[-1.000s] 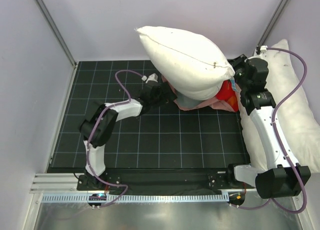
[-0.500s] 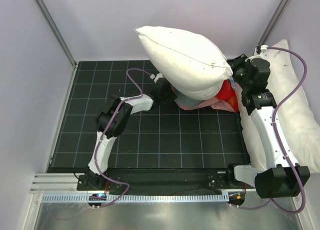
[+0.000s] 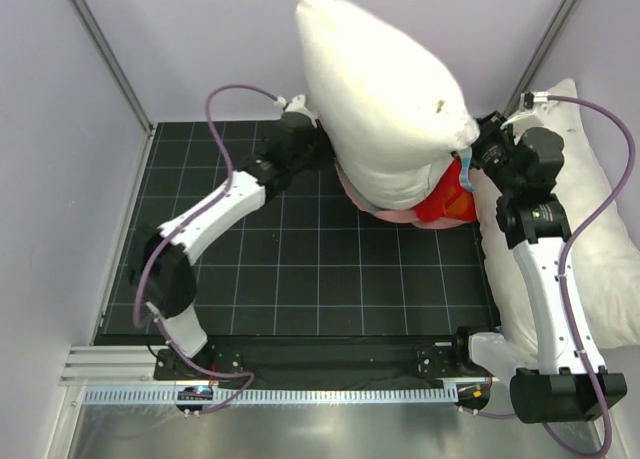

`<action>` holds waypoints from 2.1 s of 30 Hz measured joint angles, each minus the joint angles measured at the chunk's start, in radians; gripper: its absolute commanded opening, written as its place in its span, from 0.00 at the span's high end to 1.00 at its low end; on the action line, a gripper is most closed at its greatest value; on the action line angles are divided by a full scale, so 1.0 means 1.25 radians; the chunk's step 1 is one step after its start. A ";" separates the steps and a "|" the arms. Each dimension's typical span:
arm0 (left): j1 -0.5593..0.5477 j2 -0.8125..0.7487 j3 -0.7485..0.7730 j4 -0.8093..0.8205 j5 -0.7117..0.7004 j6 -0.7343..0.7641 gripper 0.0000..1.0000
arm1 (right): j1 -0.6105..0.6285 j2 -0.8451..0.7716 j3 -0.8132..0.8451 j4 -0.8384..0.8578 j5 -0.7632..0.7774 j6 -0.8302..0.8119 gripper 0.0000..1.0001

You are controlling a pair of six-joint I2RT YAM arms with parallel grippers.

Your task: Put the pillow into the pillowcase

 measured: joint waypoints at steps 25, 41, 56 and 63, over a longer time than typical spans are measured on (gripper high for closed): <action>0.005 -0.093 0.327 -0.476 0.075 0.097 1.00 | 0.482 -0.096 -0.353 0.179 0.106 -0.068 0.96; -0.123 -0.305 -0.201 -0.262 0.000 0.135 1.00 | 0.549 -0.208 -0.531 -0.028 0.081 -0.074 0.00; -0.142 -0.347 -0.279 -0.252 -0.075 0.132 1.00 | 0.560 -0.499 -0.307 -0.512 0.683 0.031 0.00; -0.169 -0.350 -0.293 -0.266 -0.098 0.139 0.98 | 0.560 -0.434 -0.199 -0.544 0.793 -0.012 0.00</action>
